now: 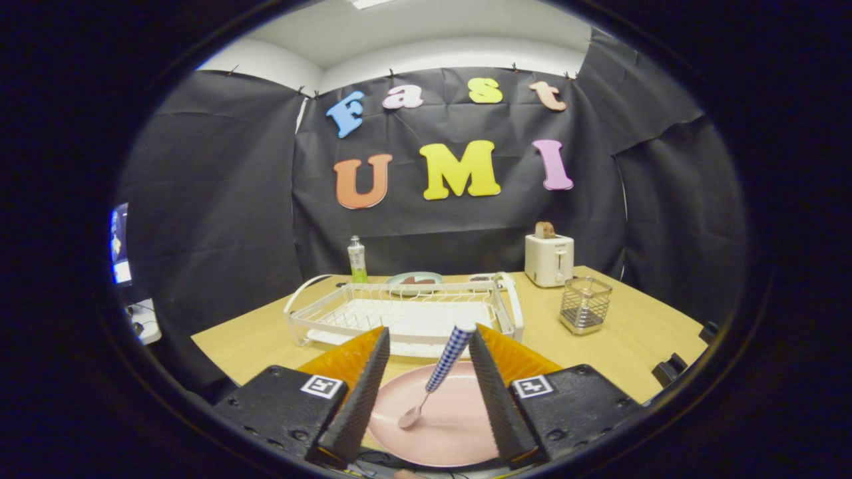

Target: Take the plate from the dish rack, then take the spoon from the basket and place it into the plate.

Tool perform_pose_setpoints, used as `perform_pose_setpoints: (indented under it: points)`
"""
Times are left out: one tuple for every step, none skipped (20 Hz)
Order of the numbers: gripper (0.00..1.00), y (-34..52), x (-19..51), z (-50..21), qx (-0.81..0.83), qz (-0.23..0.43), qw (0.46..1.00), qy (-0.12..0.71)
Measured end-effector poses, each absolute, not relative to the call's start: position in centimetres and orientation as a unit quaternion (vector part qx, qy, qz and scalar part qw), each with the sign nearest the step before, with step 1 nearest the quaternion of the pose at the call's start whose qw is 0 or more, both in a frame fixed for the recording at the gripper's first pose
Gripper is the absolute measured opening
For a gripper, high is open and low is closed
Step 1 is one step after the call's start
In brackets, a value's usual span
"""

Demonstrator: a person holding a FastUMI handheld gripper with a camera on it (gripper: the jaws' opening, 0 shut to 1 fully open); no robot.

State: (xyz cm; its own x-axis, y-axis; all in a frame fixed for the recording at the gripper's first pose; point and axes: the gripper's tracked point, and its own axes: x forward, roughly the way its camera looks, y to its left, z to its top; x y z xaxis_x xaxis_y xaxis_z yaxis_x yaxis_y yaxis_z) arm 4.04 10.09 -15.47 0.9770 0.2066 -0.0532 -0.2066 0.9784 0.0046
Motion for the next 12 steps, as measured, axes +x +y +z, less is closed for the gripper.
perform_pose_setpoints:
  points:
    - [0.90, 9.1, 3.9, -14.8, -0.003, 0.093, 0.996, 0.018]
    - [1.00, 8.0, 3.9, -14.3, -0.004, 0.080, 0.997, 0.010]
    - [1.00, 7.1, 3.6, -13.6, -0.005, 0.074, 0.997, 0.004]
    - [1.00, 6.8, 3.5, -13.1, -0.005, 0.070, 0.998, 0.000]
    - [1.00, 6.1, 3.3, -12.4, -0.005, 0.063, 0.998, -0.003]
    - [1.00, 5.3, 3.0, -11.9, -0.005, 0.057, 0.998, -0.005]
    - [1.00, 4.7, 2.7, -11.4, -0.006, 0.052, 0.999, -0.005]
    - [1.00, 4.0, 2.4, -10.8, -0.005, 0.045, 0.999, -0.007]
    - [1.00, 3.5, 2.0, -10.2, -0.001, 0.041, 0.999, -0.011]
    - [1.00, 2.9, 1.6, -9.9, 0.004, 0.035, 0.999, -0.011]
    - [1.00, 2.5, 1.2, -9.6, 0.008, 0.032, 0.999, -0.011]
    - [1.00, 2.1, 0.9, -9.4, 0.009, 0.029, 0.999, -0.008]
